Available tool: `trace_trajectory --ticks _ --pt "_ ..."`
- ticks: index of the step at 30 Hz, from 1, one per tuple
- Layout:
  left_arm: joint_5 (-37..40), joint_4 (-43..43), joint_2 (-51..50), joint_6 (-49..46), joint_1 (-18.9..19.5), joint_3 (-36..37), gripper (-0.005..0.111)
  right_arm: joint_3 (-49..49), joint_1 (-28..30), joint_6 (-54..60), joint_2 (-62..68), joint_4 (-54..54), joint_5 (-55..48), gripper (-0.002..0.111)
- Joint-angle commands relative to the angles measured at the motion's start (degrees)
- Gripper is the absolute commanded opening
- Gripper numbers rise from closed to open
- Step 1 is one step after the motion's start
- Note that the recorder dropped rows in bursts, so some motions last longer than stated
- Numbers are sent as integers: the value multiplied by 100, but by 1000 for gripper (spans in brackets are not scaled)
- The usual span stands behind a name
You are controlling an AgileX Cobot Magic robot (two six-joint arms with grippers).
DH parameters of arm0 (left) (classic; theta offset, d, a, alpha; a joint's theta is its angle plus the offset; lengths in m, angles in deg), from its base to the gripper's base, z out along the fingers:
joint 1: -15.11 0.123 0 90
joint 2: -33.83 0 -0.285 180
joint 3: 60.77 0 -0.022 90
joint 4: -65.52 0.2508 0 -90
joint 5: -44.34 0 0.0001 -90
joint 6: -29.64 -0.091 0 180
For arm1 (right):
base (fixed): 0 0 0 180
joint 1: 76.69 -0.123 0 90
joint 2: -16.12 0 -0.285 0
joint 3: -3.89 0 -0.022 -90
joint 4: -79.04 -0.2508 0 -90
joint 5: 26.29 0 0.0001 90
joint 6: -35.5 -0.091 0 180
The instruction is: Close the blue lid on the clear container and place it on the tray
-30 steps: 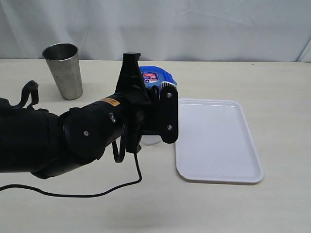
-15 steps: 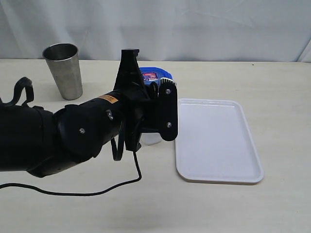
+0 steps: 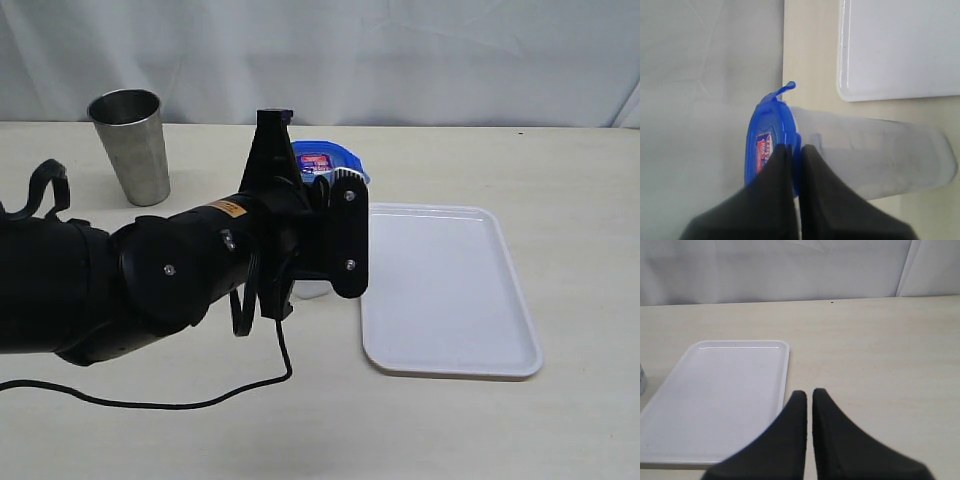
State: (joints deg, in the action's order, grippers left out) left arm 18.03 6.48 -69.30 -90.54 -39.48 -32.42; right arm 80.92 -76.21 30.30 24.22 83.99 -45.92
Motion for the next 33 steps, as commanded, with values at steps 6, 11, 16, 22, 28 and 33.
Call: trace_trajectory --ticks 6,11,16,22,28,33 --pt "62 -17 41 29 -8 10 0 19 -13 0 -31 17 -4 5" --pt "118 -17 41 29 -8 10 0 19 -13 0 -31 17 -4 5" --pt "81 -17 41 29 -8 10 0 19 -13 0 -31 17 -4 5" --pt "71 -28 41 29 -8 10 0 19 -13 0 -31 17 -4 5" --pt "36 -17 41 29 -8 10 0 19 -13 0 -31 17 -4 5" --pt "-48 -17 41 29 3 10 0 19 -13 0 -31 17 -4 5"
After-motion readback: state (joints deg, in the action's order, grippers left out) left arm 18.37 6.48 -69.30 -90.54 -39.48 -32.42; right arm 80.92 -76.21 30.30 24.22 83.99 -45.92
